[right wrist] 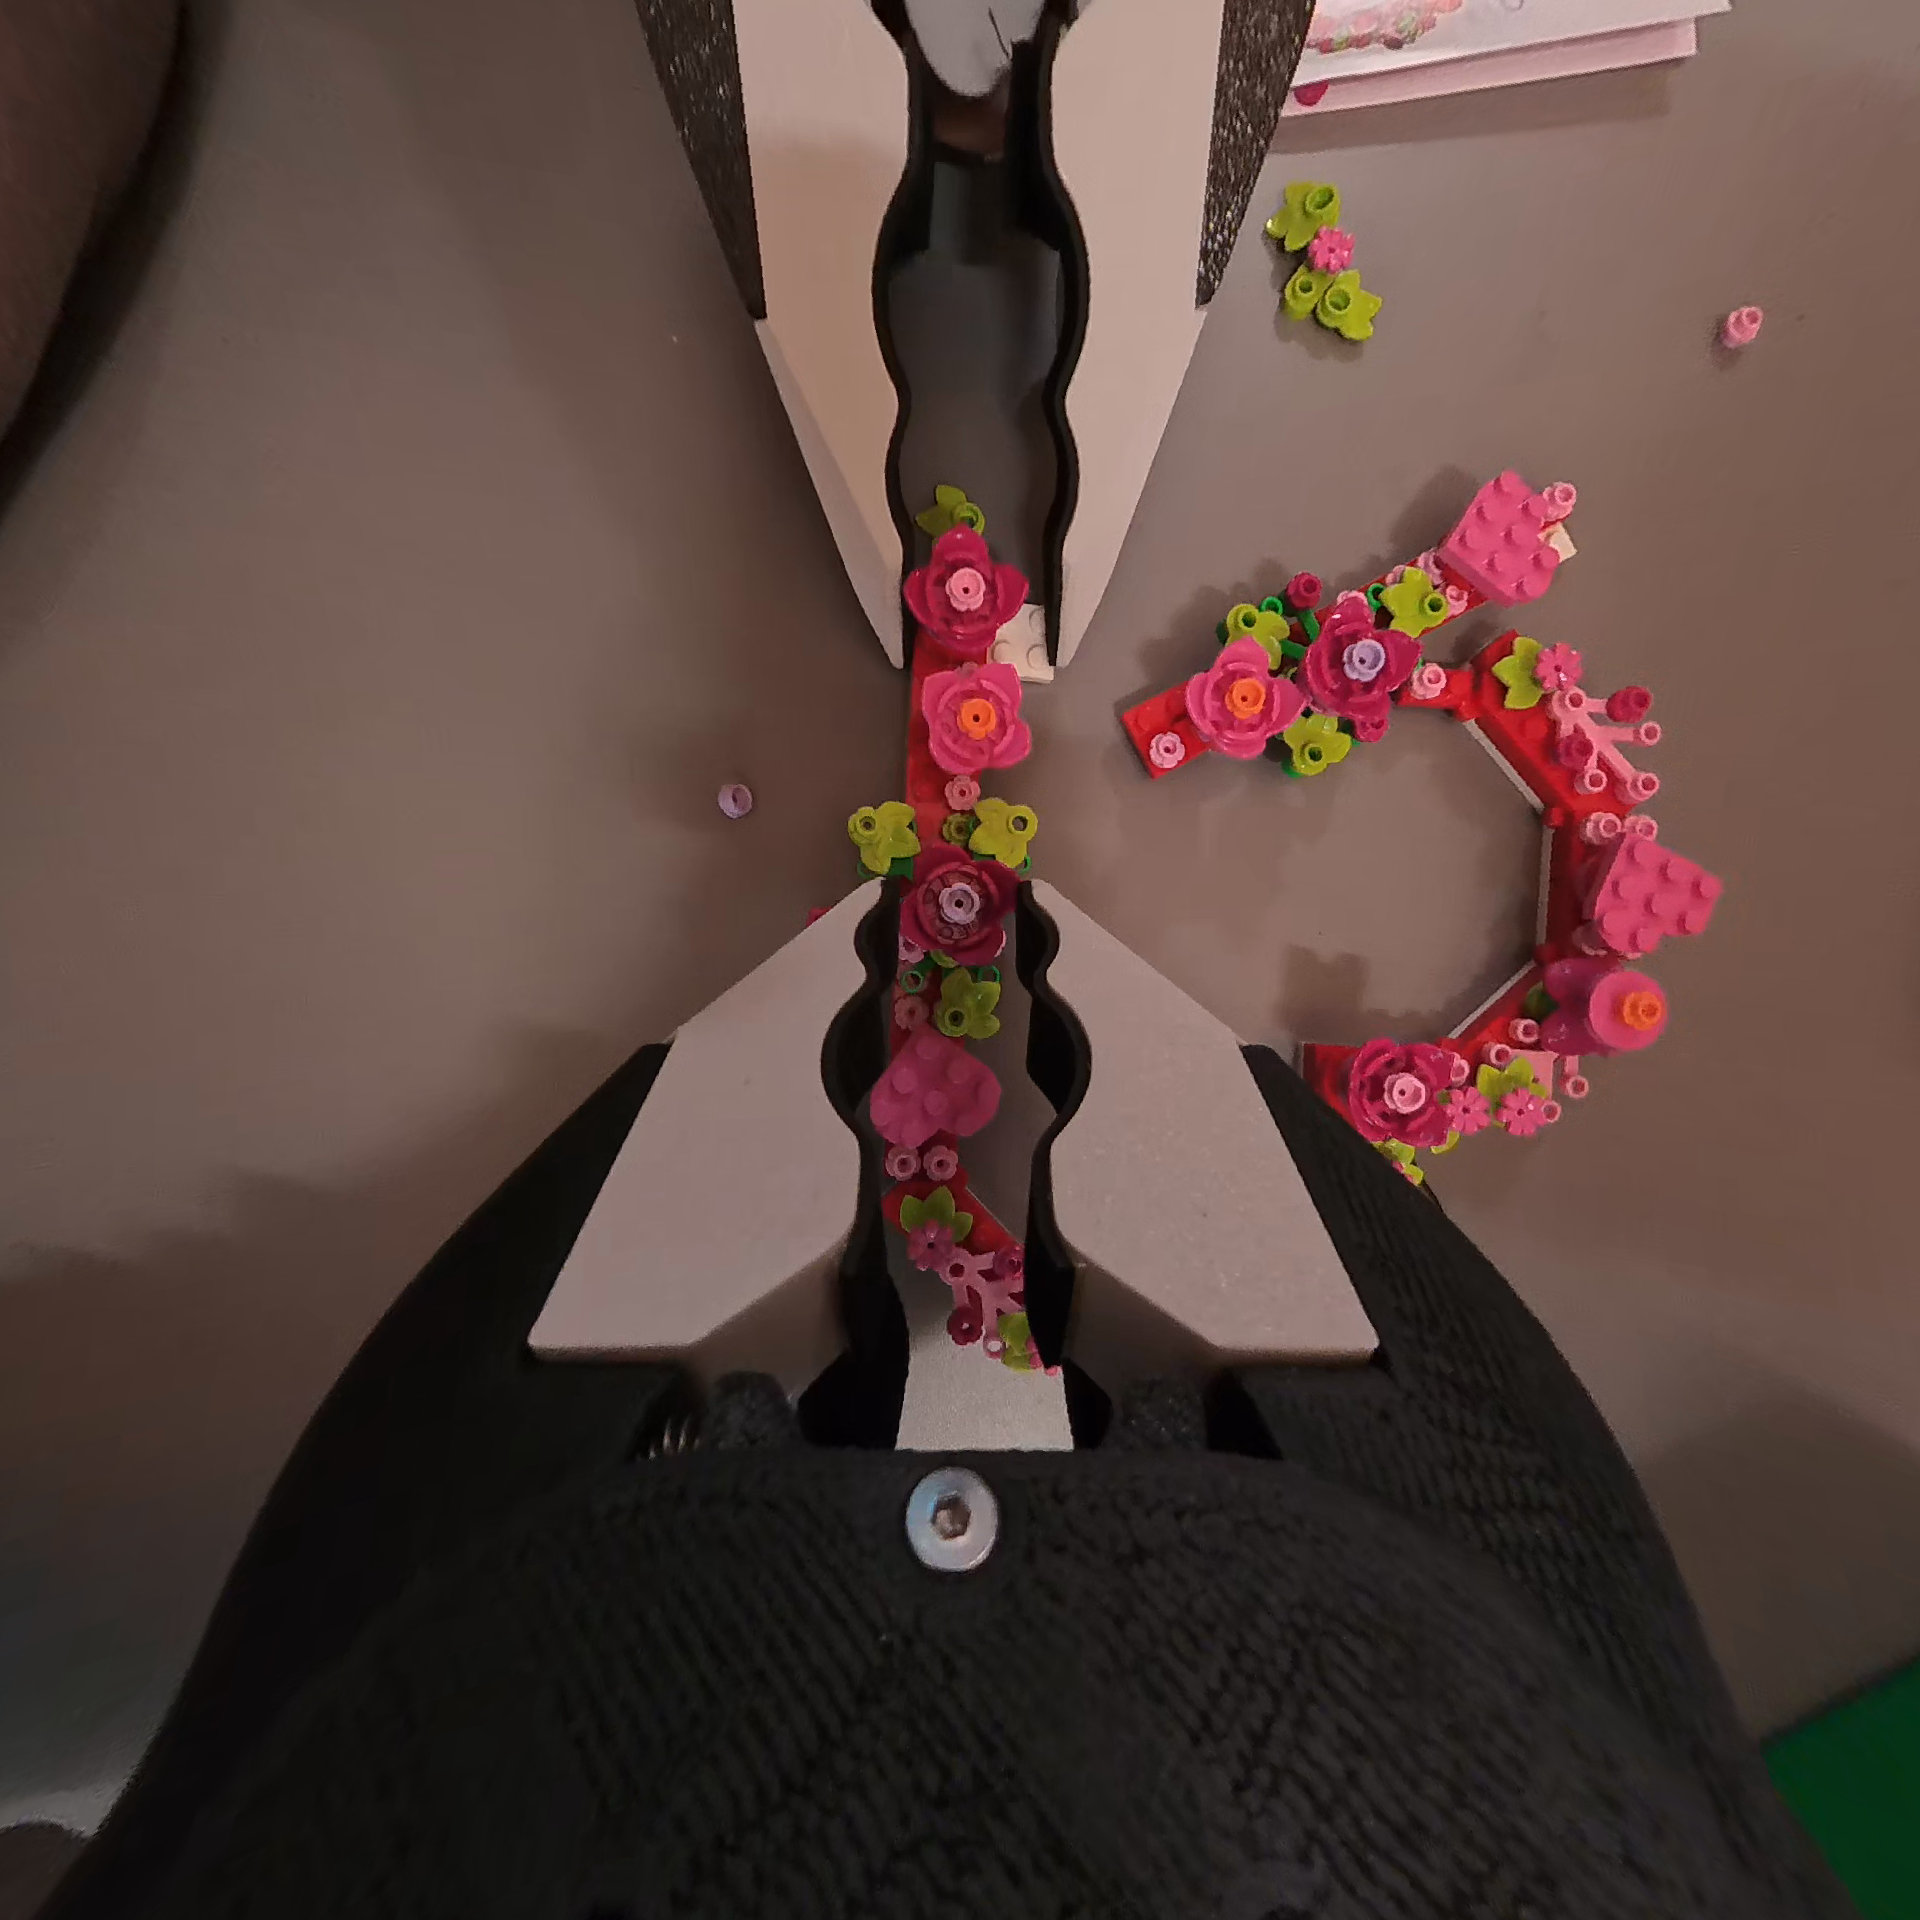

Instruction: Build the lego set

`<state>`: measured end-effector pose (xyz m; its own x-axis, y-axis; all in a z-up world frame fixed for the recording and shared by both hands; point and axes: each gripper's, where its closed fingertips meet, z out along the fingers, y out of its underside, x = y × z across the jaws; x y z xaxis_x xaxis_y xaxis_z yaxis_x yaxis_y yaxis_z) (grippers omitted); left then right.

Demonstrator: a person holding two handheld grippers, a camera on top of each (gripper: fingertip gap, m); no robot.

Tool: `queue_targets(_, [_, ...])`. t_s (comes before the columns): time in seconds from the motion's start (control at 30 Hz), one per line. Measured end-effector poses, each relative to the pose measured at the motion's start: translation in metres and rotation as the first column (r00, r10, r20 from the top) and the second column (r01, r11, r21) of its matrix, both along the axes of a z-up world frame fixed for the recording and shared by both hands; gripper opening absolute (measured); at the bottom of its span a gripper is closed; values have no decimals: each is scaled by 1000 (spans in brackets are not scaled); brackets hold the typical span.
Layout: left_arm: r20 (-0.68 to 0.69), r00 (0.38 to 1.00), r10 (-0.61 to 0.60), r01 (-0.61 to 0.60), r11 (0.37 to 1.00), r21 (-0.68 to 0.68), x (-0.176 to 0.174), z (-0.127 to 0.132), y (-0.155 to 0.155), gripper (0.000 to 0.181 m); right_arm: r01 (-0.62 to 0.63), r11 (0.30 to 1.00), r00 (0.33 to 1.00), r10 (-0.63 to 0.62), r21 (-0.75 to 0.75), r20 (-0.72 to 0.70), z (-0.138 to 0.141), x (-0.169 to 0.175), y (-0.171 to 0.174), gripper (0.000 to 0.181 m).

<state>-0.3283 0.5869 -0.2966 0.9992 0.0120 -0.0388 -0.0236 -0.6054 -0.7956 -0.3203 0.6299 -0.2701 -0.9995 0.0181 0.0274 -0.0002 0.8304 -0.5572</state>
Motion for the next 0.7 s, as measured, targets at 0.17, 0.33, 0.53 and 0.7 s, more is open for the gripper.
queue_targets(0.17, [1, 1000, -1, 1, 1000, 0, -1, 0, 0, 29, 3, 1000, 1000, -3, -8, 12, 0, 0, -1, 21])
queue_targets(0.33, [0, 1000, -1, 1, 1000, 0, -1, 0, 0, 29, 8, 1000, 1000, -8, -14, 15, -1, 0, -2, 21])
queue_targets(0.53, [1, 1000, -1, 1, 1000, 0, -2, 0, -1, 28, 21, 1000, 1000, -21, -12, 13, -2, 0, -2, 20])
queue_targets(0.7, [2, 1000, 0, 0, 1000, -1, -2, 0, -1, 28, 36, 999, 999, -35, -13, 19, -4, 0, -3, 20])
